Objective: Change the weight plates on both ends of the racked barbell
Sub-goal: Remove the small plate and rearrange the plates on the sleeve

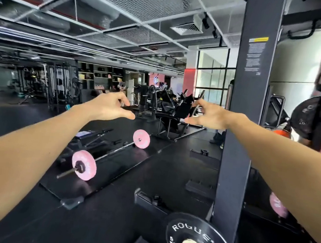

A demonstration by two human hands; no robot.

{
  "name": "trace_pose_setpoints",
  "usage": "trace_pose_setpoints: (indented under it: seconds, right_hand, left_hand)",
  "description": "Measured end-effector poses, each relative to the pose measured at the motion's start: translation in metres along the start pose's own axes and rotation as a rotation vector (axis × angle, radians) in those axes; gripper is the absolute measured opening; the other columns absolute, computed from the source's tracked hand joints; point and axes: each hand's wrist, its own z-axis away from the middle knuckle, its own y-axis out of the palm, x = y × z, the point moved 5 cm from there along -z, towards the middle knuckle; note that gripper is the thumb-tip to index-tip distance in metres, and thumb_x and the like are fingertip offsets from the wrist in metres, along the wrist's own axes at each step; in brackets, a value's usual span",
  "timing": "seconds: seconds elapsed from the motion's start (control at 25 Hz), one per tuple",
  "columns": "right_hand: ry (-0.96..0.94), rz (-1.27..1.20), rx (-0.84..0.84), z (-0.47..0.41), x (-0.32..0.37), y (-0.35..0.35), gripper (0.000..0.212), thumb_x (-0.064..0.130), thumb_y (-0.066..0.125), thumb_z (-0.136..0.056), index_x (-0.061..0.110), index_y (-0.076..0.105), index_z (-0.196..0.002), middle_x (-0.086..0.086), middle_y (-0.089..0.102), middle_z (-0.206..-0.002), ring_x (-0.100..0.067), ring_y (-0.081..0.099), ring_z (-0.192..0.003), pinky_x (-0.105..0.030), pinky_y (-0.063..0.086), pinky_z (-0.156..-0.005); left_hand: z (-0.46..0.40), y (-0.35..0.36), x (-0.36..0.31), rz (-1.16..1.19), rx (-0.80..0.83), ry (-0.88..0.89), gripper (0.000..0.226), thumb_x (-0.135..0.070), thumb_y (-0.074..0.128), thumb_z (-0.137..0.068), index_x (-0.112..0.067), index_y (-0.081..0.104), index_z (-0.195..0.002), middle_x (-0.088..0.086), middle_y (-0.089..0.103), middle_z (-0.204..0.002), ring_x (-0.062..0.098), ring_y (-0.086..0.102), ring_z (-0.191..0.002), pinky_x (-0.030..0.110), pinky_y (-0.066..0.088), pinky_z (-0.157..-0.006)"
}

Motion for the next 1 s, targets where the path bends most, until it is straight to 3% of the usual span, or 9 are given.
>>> trace_pose_setpoints:
  seconds: [0.24,0.36,0.52,0.64,0.8,1.0]
  right_hand:
    - [0.064,-0.042,-0.039,-0.041,-0.016,0.020,0.074,0.050,0.066,-0.088,0.027,0.030,-0.148,-0.011,0.046,-0.144,-0.028,0.048,-0.124,-0.033,0.036,-0.096]
    - [0.096,-0.021,-0.090,-0.062,-0.046,0.021,0.072,0.055,0.066,-0.086,0.027,0.035,-0.144,-0.007,0.043,-0.149,-0.027,0.043,-0.134,-0.037,0.035,-0.109]
    - [0.169,-0.037,-0.171,-0.094,-0.108,0.013,0.067,0.052,0.069,-0.085,0.023,0.043,-0.140,-0.003,0.050,-0.141,-0.023,0.049,-0.119,-0.032,0.038,-0.100]
    - [0.270,-0.038,-0.273,-0.107,-0.160,0.007,0.066,0.056,0.070,-0.081,0.026,0.047,-0.135,-0.006,0.052,-0.140,-0.026,0.052,-0.123,-0.040,0.041,-0.106]
    - [0.389,-0.002,-0.276,-0.097,-0.203,0.014,0.070,0.061,0.069,-0.078,0.027,0.047,-0.136,-0.008,0.050,-0.141,-0.029,0.052,-0.124,-0.043,0.041,-0.107]
    - [0.516,-0.039,-0.292,-0.052,-0.241,0.052,0.065,0.052,0.072,-0.081,0.023,0.049,-0.135,-0.008,0.053,-0.132,-0.027,0.055,-0.116,-0.037,0.044,-0.103]
  left_hand:
    - [-0.062,0.029,0.018,0.008,0.047,0.065,0.050,-0.052,0.075,-0.080,-0.030,0.058,-0.122,0.003,0.055,-0.129,0.024,0.052,-0.116,0.035,0.039,-0.093]
    - [-0.101,0.050,0.007,0.031,0.068,0.103,0.050,-0.051,0.075,-0.081,-0.028,0.058,-0.122,0.004,0.054,-0.132,0.023,0.051,-0.118,0.033,0.038,-0.092]
    - [-0.165,0.104,-0.007,0.061,0.131,0.168,0.051,-0.048,0.076,-0.081,-0.028,0.058,-0.124,0.006,0.053,-0.136,0.021,0.050,-0.119,0.032,0.036,-0.091]
    - [-0.205,0.150,-0.013,0.104,0.163,0.192,0.047,-0.046,0.077,-0.081,-0.030,0.058,-0.120,0.005,0.053,-0.134,0.020,0.051,-0.115,0.032,0.036,-0.090]
    - [-0.229,0.194,-0.023,0.132,0.228,0.214,0.050,-0.045,0.078,-0.080,-0.032,0.056,-0.123,0.006,0.051,-0.137,0.020,0.049,-0.116,0.033,0.037,-0.090]
    - [-0.218,0.249,-0.034,0.184,0.326,0.264,0.054,-0.046,0.077,-0.081,-0.032,0.053,-0.127,0.004,0.047,-0.143,0.021,0.047,-0.122,0.032,0.036,-0.093]
